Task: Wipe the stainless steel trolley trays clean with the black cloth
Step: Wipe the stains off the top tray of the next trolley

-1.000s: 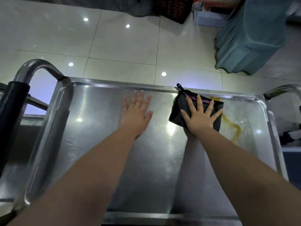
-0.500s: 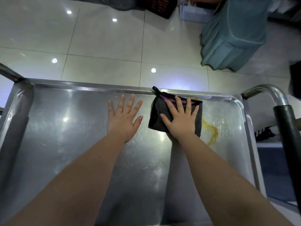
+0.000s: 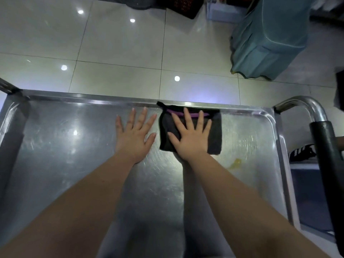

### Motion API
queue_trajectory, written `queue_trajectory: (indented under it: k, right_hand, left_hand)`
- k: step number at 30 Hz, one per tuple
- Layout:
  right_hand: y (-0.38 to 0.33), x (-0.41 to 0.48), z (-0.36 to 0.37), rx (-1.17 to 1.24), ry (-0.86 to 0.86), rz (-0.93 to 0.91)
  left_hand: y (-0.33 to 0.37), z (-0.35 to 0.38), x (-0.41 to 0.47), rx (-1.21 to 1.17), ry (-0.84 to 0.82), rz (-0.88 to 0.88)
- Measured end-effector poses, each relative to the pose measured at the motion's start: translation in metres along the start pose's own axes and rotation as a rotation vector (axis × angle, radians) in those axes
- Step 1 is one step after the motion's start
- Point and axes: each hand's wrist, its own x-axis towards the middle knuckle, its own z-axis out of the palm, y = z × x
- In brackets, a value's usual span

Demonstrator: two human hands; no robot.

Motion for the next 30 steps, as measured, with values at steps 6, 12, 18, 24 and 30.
queue_trajectory:
  k: [6,12,18,24,30]
  right_hand:
    - [0.068,0.001,-0.005,-0.011,0.039,-0.003]
    - [0.190,-0.008,-0.010,0.068,0.027,0.356]
    - [0.105,0.008,-0.010,0.027,0.020,0.213]
    - [0.006,-0.001,-0.002,-0.012,-0.013,-0.074]
    - [0.172,-0.031,-0.010,0.037,0.020,0.224]
  left_hand:
    - [-0.001,-0.001,0.001,0.001,-0.022,-0.001]
    - [-0.002,-0.001,0.001,0.006,-0.032,0.003]
    - [-0.002,-0.002,0.004,0.032,-0.046,-0.008]
    - [0.000,0.000,0.002,0.045,-0.019,-0.011]
    - [0.001,0.002,0.006,0.031,-0.040,-0.004]
